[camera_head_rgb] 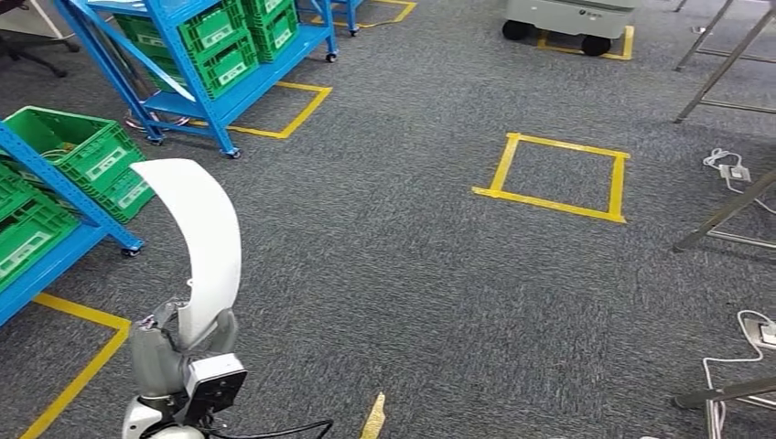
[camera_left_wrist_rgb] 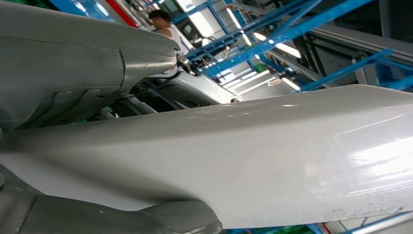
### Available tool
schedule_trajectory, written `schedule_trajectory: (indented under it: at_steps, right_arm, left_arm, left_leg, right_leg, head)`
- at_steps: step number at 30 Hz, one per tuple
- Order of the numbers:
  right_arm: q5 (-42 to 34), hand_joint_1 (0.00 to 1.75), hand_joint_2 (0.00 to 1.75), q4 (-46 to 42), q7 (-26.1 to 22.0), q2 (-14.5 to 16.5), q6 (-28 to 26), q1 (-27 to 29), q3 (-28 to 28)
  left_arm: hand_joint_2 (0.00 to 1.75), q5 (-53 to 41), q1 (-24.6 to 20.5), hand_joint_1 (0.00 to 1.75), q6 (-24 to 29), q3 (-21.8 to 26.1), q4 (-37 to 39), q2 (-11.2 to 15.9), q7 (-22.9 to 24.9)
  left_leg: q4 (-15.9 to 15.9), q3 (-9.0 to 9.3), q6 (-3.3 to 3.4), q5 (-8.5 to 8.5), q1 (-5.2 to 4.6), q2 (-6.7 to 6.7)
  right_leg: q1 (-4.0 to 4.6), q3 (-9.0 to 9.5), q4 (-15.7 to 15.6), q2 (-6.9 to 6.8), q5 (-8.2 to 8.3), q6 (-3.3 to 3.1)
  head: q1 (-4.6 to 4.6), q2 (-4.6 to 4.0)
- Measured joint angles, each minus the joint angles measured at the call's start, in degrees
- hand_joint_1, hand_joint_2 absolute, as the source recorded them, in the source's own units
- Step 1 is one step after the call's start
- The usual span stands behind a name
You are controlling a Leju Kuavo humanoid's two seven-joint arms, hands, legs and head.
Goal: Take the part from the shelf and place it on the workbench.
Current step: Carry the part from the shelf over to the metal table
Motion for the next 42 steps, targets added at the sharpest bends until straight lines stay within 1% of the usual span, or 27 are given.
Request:
schedule_trajectory:
  at_steps: [3, 5, 7, 8, 9, 10, 11, 12, 14, 16, 18, 20, 22, 24, 25, 26, 27, 28, 30, 31, 33, 35, 37, 39, 40, 41, 42]
  right_arm:
    - [0.07, 0.0, 1.75, 0.0, -0.02, -0.01, -0.09, 0.0, -0.18]
    - [0.18, 0.0, 1.75, -0.02, -0.03, -0.02, -0.25, 0.08, -0.37]
    - [0.43, 0.0, 1.75, -0.07, -0.05, -0.02, -0.35, -0.14, -0.54]
    - [0.58, 0.0, 1.75, -0.08, -0.05, -0.01, -0.36, -0.25, -0.66]
    - [0.74, 0.0, 1.75, -0.08, -0.05, -0.01, -0.34, -0.29, -0.78]
    - [0.89, 0.0, 1.75, -0.07, -0.05, 0.0, -0.34, -0.25, -0.91]
    - [0.96, 0.0, 1.75, -0.07, -0.04, 0.01, -0.34, -0.19, -1.02]
    - [1.03, 0.0, 1.75, -0.07, -0.04, 0.01, -0.35, -0.14, -1.1]
    - [1.08, 0.0, 1.75, -0.07, -0.04, 0.07, -0.36, -0.19, -1.23]
    - [1.13, 0.0, 1.75, -0.07, -0.05, 0.13, -0.36, -0.3, -1.3]
    - [1.25, 0.0, 1.75, -0.07, -0.05, 0.14, -0.36, -0.14, -1.35]
    - [1.5, 0.0, 1.75, -0.07, -0.04, 0.14, -0.38, 0.06, -1.41]
    - [1.78, 0.0, 1.75, -0.07, -0.04, 0.14, -0.4, -0.15, -1.54]
    - [2.02, 0.0, 1.75, -0.07, -0.04, 0.14, -0.4, -0.38, -1.74]
    - [2.16, 0.0, 1.75, -0.07, -0.04, 0.14, -0.4, -0.35, -1.85]
    - [2.3, 0.0, 1.75, -0.07, -0.04, 0.14, -0.4, -0.26, -1.95]
    - [2.46, 0.0, 1.75, -0.08, -0.04, 0.13, -0.4, -0.18, -2.08]
    - [2.61, 0.0, 1.75, -0.08, -0.04, 0.13, -0.4, -0.18, -2.19]
    - [2.86, 0.0, 1.75, -0.08, -0.06, 0.21, -0.38, -0.38, -2.37]
    - [2.95, 0.0, 1.75, -0.08, -0.07, 0.25, -0.38, -0.46, -2.42]
    - [3.16, 0.0, 1.75, -0.1, -0.08, 0.25, -0.42, -0.44, -2.62]
    - [3.36, 0.0, 1.75, -0.13, -0.1, 0.19, -0.48, -0.4, -2.78]
    - [3.55, 0.0, 1.75, -0.15, -0.13, 0.16, -0.48, -0.54, -2.79]
    - [3.65, 0.0, 1.75, -0.15, -0.15, 0.16, -0.46, -0.62, -2.79]
    - [3.68, 0.0, 1.75, -0.15, -0.15, 0.16, -0.47, -0.55, -2.8]
    - [3.69, 0.0, 1.75, -0.15, -0.15, 0.16, -0.48, -0.47, -2.8]
    - [3.7, 0.0, 1.75, -0.15, -0.15, 0.16, -0.48, -0.41, -2.81]
  left_arm:
    - [1.75, -0.07, -0.08, 1.75, 0.11, 0.02, 0.0, -0.08, -0.03]
    - [1.75, -0.07, -0.11, 1.75, 0.17, 0.03, 0.0, -0.09, -0.09]
    - [1.75, 0.06, 0.01, 1.75, 0.18, 0.05, 0.01, -0.04, -0.15]
    - [1.75, 0.15, 0.09, 1.75, 0.19, 0.08, 0.04, -0.01, -0.17]
    - [1.75, 0.22, 0.14, 1.75, 0.19, 0.12, 0.07, 0.03, -0.17]
    - [1.75, 0.26, 0.16, 1.75, 0.19, 0.15, 0.1, 0.07, -0.17]
    - [1.75, 0.26, 0.15, 1.75, 0.19, 0.17, 0.13, 0.09, -0.17]
    - [1.75, 0.26, 0.15, 1.75, 0.19, 0.17, 0.13, 0.11, -0.17]
    - [1.75, 0.26, 0.14, 1.75, 0.19, 0.19, 0.14, 0.12, -0.17]
    - [1.75, 0.26, 0.11, 1.75, 0.17, 0.2, 0.15, 0.13, -0.21]
    - [1.75, 0.24, 0.01, 1.75, 0.16, 0.22, 0.17, 0.09, -0.27]
    - [1.75, 0.2, -0.07, 1.75, 0.15, 0.25, 0.17, 0.0, -0.33]
    - [1.75, 0.21, -0.01, 1.75, 0.13, 0.33, 0.19, -0.07, -0.36]
    - [1.75, 0.23, 0.05, 1.75, 0.13, 0.43, 0.28, -0.1, -0.38]
    - [1.75, 0.25, 0.04, 1.75, 0.12, 0.44, 0.34, -0.1, -0.38]
    - [1.75, 0.26, 0.03, 1.75, 0.12, 0.44, 0.39, -0.11, -0.39]
    - [1.75, 0.28, 0.02, 1.75, 0.11, 0.45, 0.43, -0.11, -0.39]
    - [1.75, 0.3, 0.0, 1.75, 0.09, 0.45, 0.44, -0.11, -0.4]
    - [1.75, 0.3, -0.04, 1.75, 0.02, 0.48, 0.44, -0.1, -0.43]
    - [1.75, 0.3, -0.07, 1.75, -0.01, 0.49, 0.44, -0.09, -0.45]
    - [1.75, 0.32, -0.17, 1.75, -0.03, 0.48, 0.44, -0.11, -0.49]
    - [1.75, 0.35, -0.34, 1.75, -0.04, 0.46, 0.44, -0.11, -0.5]
    - [1.75, 0.34, -0.34, 1.75, -0.04, 0.46, 0.44, -0.08, -0.51]
    - [1.75, 0.36, -0.19, 1.75, -0.04, 0.48, 0.46, -0.02, -0.5]
    - [1.75, 0.36, -0.15, 1.75, -0.04, 0.49, 0.48, 0.02, -0.5]
    - [1.75, 0.37, -0.14, 1.75, -0.04, 0.5, 0.48, 0.04, -0.5]
    - [1.75, 0.37, -0.15, 1.75, -0.04, 0.5, 0.48, 0.07, -0.5]
  left_leg:
    - [0.11, 0.26, -1.14, -0.23, 0.17, 0.85]
    - [2.32, -0.49, -1.72, -2.1, 0.48, -1.15]
    - [9.32, -3.52, -1.89, -6.07, 0.63, -3.91]
    - [13.51, -5.44, -1.88, -7.88, 0.63, -4.55]
    - [16.33, -6.82, -1.82, -8.6, 0.61, -4.77]
    - [17.21, -7.38, -1.68, -8.14, 0.59, -4.87]
    - [15.72, -6.85, -1.45, -6.51, 0.58, -5.04]
    - [12.37, -5.47, -1.13, -4.14, 0.54, -5.6]
    - [4.83, -2.33, -0.42, -0.41, 0.53, -8.29]
    - [1.25, -0.96, -0.06, 0.31, 0.47, -9.98]
    - [0.44, -0.74, 0.22, 0.29, 0.46, -9.03]
    - [-0.34, -0.43, 0.76, 0.69, 0.61, -7.64]
    - [-0.7, -0.27, 1.09, 0.81, 0.66, -5.95]
    - [-0.68, -0.29, 1.14, 0.69, 0.64, -4.13]
    - [-0.67, -0.25, 1.07, 0.59, 0.66, -3.28]
    - [-0.63, -0.19, 0.91, 0.47, 0.73, -2.59]
    - [-0.54, -0.06, 0.65, 0.29, 0.84, -1.96]
    - [-0.36, 0.07, 0.26, 0.03, 0.9, -1.35]
    - [0.14, 0.24, -0.63, -0.53, 0.77, -0.43]
    - [0.31, 0.31, -1.03, -0.69, 0.64, -0.06]
    - [0.37, 0.54, -1.65, -0.84, 0.73, 0.62]
    - [1.74, 0.26, -2.16, -2.23, 1.11, -0.66]
    - [7.56, -2.19, -2.31, -5.65, 1.24, -3.38]
    - [15.51, -6.14, -2.07, -8.65, 1.08, -4.62]
    - [17.65, -7.43, -1.81, -8.76, 0.96, -4.78]
    - [17.5, -7.73, -1.41, -7.65, 0.8, -4.89]
    - [15.13, -7.0, -0.89, -5.58, 0.58, -5.19]
  right_leg:
    - [0.3, -0.18, -0.41, 1.35, 0.06, -1.39]
    - [0.18, -0.05, -0.74, 2.42, 0.37, -2.21]
    - [0.21, 0.06, -0.84, 3.71, 0.55, -2.78]
    - [0.33, 0.02, -0.83, 4.49, 0.59, -2.95]
    - [0.48, 0.02, -0.82, 5.26, 0.62, -3.04]
    - [0.61, 0.05, -0.8, 6.05, 0.63, -3.07]
    - [0.7, 0.13, -0.78, 6.85, 0.64, -3.07]
    - [0.76, 0.22, -0.75, 7.65, 0.64, -3.06]
    - [0.84, 0.17, -0.6, 9.18, 0.67, -2.89]
    - [0.71, -0.42, -0.4, 10.43, 0.84, -2.36]
    - [0.47, -1.09, -0.31, 11.09, 0.98, -1.68]
    - [0.54, -2.26, 1.39, 8.89, -0.23, -1.15]
    - [0.54, -5.3, 7.34, 5.65, -3.47, -0.66]
    - [0.11, -8.8, 14.37, 4.48, -6.18, 0.02]
    - [-0.19, -9.47, 15.74, 4.2, -6.2, 0.39]
    - [-0.51, -8.95, 14.78, 3.89, -5.17, 0.73]
    - [-0.83, -7.19, 11.53, 3.31, -3.32, 1.04]
    - [-1.0, -4.94, 7.35, 2.07, -1.74, 1.39]
    - [-0.97, -1.5, 1.33, 0.38, -0.02, 1.16]
    - [-0.79, -0.99, 0.5, 0.09, -0.12, 0.76]
    - [-0.52, -1.08, 0.74, 1.28, -0.12, -0.43]
    - [-0.48, -1.06, 0.64, 2.39, -0.01, -1.37]
    - [-0.46, -0.99, 0.54, 3.62, 0.13, -2.07]
    - [-0.19, -1.02, 0.54, 5.08, 0.19, -2.39]
    - [0.0, -1.01, 0.55, 5.85, 0.22, -2.46]
    - [0.19, -0.99, 0.55, 6.65, 0.27, -2.53]
    - [0.35, -0.98, 0.54, 7.44, 0.32, -2.59]
  head:
    - [-0.14, 0.0]
    - [-0.28, 0.01]
    - [-0.46, 0.01]
    - [-0.5, 0.0]
    - [-0.49, -0.01]
    - [-0.49, 0.0]
    - [-0.48, 0.0]
    - [-0.47, 0.0]
    - [-0.44, 0.01]
    - [-0.44, 0.01]
    - [-0.45, 0.01]
    - [-0.23, 0.01]
    - [0.05, 0.0]
    - [0.15, -0.01]
    - [0.15, -0.01]
    - [0.17, -0.01]
    - [0.16, -0.01]
    - [0.17, -0.01]
    - [0.2, -0.01]
    - [0.14, -0.01]
    - [0.02, 0.0]
    - [-0.1, 0.0]
    - [-0.37, 0.0]
    - [-0.53, -0.01]
    - [-0.56, 0.0]
    - [-0.55, -0.01]
    - [-0.55, -0.01]
